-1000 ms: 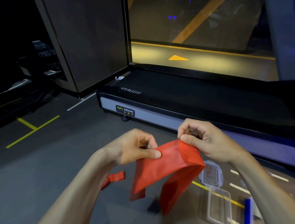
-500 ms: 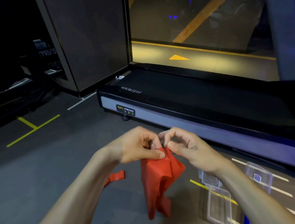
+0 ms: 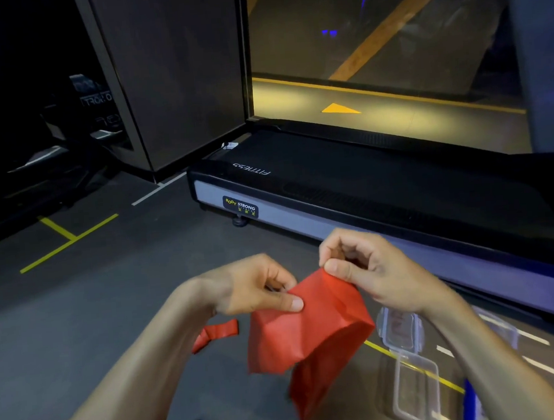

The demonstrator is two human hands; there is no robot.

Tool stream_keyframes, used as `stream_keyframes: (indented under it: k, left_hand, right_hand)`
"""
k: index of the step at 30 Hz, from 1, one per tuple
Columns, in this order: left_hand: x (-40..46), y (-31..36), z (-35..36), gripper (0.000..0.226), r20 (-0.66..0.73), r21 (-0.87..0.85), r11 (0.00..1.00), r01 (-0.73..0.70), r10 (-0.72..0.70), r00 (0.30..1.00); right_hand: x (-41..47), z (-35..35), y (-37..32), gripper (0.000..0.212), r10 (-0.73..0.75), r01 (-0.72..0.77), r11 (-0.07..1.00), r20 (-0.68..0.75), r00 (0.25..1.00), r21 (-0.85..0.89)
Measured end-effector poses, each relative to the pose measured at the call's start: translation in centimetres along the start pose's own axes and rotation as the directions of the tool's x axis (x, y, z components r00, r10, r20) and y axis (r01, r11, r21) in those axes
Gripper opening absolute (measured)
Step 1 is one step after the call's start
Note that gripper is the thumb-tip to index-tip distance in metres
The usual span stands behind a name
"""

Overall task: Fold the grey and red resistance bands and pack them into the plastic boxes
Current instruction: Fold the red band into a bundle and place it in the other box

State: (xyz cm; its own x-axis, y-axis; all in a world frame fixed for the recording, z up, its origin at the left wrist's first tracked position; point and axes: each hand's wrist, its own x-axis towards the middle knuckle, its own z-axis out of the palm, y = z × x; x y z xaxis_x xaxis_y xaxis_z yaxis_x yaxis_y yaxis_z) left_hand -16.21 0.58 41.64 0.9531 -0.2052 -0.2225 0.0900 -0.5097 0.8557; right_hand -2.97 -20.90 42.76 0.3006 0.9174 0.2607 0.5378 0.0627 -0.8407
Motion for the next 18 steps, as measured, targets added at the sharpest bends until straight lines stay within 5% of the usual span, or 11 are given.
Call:
stream_keyframes:
  k: [5,18]
  left_hand:
    - [0.0,0.0,-0.4,0.009,-0.045,-0.098,0.995,-0.018,0.014,0.999]
    - [-0.6,0.3,-1.0,0.008,-0.178,-0.111,0.990,-0.088,0.068,0.982]
  right_hand:
    - [-0.2,-0.6,0.3,0.005,0.010,-0.010,1.000,-0.011,1.000,-0.016]
    - [-1.3,-1.0,0.9,0.005,0.045,-0.047,0.998,-0.046,0.998,-0.042]
